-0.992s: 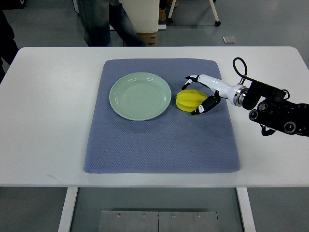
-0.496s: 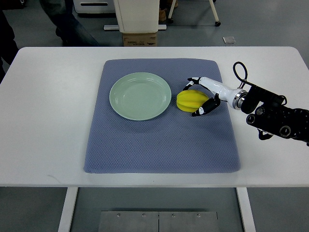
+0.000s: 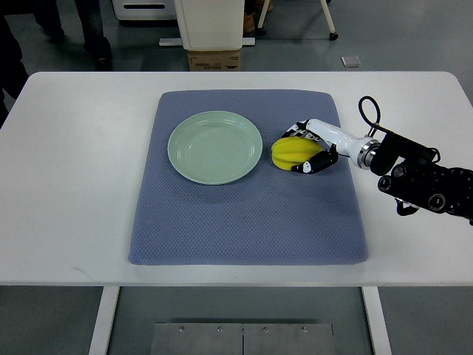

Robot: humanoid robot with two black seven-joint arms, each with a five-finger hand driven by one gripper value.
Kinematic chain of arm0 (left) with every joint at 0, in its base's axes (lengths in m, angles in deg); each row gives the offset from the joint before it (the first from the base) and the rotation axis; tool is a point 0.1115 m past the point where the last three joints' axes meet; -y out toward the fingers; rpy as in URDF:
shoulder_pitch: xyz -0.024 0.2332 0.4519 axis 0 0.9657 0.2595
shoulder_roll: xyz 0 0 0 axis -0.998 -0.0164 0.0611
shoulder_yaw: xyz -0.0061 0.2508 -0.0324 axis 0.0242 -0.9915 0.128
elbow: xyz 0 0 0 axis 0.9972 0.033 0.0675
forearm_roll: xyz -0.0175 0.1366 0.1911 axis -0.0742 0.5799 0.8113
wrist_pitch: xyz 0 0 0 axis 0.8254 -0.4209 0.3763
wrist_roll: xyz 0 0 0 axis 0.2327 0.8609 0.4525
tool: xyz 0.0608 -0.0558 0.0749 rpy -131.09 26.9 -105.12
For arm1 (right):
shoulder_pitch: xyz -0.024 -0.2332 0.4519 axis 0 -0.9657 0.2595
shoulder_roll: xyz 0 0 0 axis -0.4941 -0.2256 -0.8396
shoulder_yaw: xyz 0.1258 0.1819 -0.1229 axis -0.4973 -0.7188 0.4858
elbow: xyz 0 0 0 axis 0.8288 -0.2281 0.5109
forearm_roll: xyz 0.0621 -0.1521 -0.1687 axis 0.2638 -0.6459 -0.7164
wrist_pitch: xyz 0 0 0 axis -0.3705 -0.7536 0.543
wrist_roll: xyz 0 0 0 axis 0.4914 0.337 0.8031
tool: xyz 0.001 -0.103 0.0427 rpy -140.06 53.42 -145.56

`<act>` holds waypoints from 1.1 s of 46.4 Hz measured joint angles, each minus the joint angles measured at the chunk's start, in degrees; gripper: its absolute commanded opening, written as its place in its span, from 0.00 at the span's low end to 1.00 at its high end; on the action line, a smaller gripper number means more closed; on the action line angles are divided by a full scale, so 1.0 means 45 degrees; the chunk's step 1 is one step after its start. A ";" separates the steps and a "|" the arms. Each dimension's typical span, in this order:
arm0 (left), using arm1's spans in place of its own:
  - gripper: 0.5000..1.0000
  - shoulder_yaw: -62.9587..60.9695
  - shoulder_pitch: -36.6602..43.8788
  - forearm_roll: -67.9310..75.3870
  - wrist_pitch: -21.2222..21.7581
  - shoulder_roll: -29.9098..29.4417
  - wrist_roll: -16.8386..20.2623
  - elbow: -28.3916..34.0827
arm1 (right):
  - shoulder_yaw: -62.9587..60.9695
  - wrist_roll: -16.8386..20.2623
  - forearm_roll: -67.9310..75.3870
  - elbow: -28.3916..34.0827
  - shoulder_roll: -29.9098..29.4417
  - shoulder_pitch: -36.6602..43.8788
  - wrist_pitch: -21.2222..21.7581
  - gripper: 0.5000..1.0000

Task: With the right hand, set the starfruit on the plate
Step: 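Lift the starfruit with the right hand and carry it over the plate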

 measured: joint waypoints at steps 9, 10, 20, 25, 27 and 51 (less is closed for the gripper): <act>1.00 0.0000 -0.0001 0.0000 0.0001 0.0000 0.0000 0.0000 | -0.0273 -0.0110 0.0038 -0.0124 -0.0111 -0.0055 0.0000 0.00; 1.00 0.0000 -0.0001 0.0000 0.0001 0.0000 0.0001 0.0000 | -0.0305 -0.0125 0.0043 -0.0124 -0.0110 -0.0054 0.0000 0.00; 1.00 0.0000 0.0000 0.0000 0.0002 0.0000 0.0000 0.0000 | -0.0386 -0.0140 0.0100 -0.0065 -0.0045 0.0116 0.0000 0.00; 1.00 0.0000 -0.0001 0.0000 0.0002 0.0000 0.0000 0.0000 | -0.0462 -0.0142 0.0111 -0.0030 -0.0003 0.0354 0.0000 0.00; 1.00 0.0000 0.0000 0.0000 0.0002 0.0000 -0.0001 0.0000 | -0.0584 -0.0142 0.0117 -0.0012 0.0002 0.0447 0.0004 0.00; 1.00 0.0000 -0.0003 0.0000 0.0002 0.0000 -0.0008 0.0000 | -0.0726 0.0215 0.0629 0.0113 -0.1048 0.2261 0.0136 0.00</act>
